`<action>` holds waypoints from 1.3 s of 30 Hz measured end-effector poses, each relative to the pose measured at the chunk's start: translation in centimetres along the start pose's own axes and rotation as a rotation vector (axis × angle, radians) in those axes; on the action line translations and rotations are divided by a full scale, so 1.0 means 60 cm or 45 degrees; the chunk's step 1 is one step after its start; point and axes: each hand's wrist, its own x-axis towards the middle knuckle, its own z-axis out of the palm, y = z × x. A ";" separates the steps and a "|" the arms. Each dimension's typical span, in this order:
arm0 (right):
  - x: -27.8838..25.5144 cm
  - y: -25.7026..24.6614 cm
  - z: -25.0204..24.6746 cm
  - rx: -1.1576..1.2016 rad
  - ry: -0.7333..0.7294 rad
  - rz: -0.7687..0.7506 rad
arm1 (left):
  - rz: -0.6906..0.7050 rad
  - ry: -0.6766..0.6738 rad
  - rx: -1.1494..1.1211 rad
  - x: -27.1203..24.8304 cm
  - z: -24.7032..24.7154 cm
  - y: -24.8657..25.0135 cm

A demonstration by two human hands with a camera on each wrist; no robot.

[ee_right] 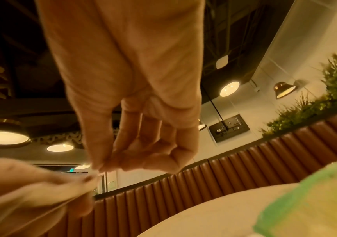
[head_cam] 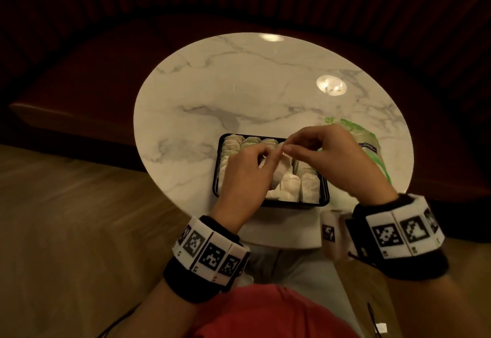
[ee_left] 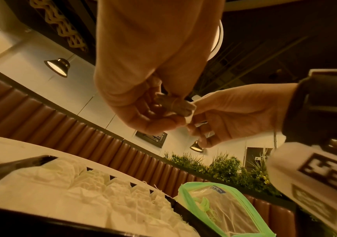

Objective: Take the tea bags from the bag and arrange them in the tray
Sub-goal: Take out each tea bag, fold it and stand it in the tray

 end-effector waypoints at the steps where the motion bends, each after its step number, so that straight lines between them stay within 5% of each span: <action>1: -0.006 0.000 0.011 0.069 0.045 0.004 | -0.020 0.003 -0.028 0.000 0.000 -0.001; 13: -0.023 -0.004 0.037 0.610 0.092 0.170 | -0.249 -0.060 -0.479 -0.001 -0.012 0.008; 19: -0.019 -0.010 0.022 0.652 0.085 0.219 | -0.378 -0.153 -0.732 0.000 -0.018 0.019; 39: -0.031 0.019 0.001 0.520 0.047 0.032 | -0.217 -0.265 -0.733 -0.006 0.001 0.011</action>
